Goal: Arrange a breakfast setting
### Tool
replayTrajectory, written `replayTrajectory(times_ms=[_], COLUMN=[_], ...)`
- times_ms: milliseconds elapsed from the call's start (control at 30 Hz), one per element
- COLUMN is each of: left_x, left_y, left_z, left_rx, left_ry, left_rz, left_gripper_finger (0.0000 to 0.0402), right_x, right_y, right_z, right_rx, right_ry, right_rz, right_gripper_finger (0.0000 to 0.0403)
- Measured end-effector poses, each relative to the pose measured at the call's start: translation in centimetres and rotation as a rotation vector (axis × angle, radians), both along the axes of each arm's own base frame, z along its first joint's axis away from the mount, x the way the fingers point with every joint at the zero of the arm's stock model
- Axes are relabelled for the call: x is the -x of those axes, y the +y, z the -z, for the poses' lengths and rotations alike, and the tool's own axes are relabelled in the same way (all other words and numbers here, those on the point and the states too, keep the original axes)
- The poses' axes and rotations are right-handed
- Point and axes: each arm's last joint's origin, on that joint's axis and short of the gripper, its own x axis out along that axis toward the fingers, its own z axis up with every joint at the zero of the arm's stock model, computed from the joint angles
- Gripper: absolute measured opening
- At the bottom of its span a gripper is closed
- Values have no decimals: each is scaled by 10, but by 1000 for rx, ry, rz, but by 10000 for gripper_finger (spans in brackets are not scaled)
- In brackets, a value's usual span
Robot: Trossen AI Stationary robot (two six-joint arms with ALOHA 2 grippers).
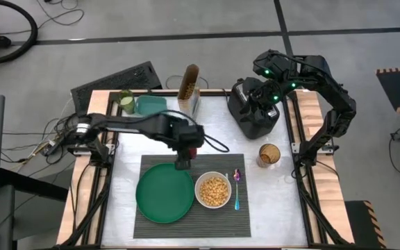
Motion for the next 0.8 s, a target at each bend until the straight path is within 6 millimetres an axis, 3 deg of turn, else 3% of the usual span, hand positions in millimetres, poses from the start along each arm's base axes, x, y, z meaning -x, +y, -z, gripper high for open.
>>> replayTrajectory(times_ms=[167, 400, 600, 700, 800], left_x=[-19, -45, -52, -49, -40], left_y=[15, 27, 17, 9, 5], left_z=[43, 82, 95, 102, 119], left_rx=[15, 104, 88, 11, 58], left_ry=[87, 91, 103, 130, 188], left_rz=[-26, -28, -30, -14, -34], left_gripper_finger=[207, 208, 208, 208, 208], right_x=[0, 0, 5, 7, 6], right_y=[0, 0, 2, 2, 2], right_z=[0, 0, -3, -5, -4], right_rx=[0, 5, 24, 38, 40], right_ry=[-1, -4, -22, -32, -30], right_rz=[-2, -11, -28, -42, -45], right_gripper_finger=[199, 199, 199, 199, 199])
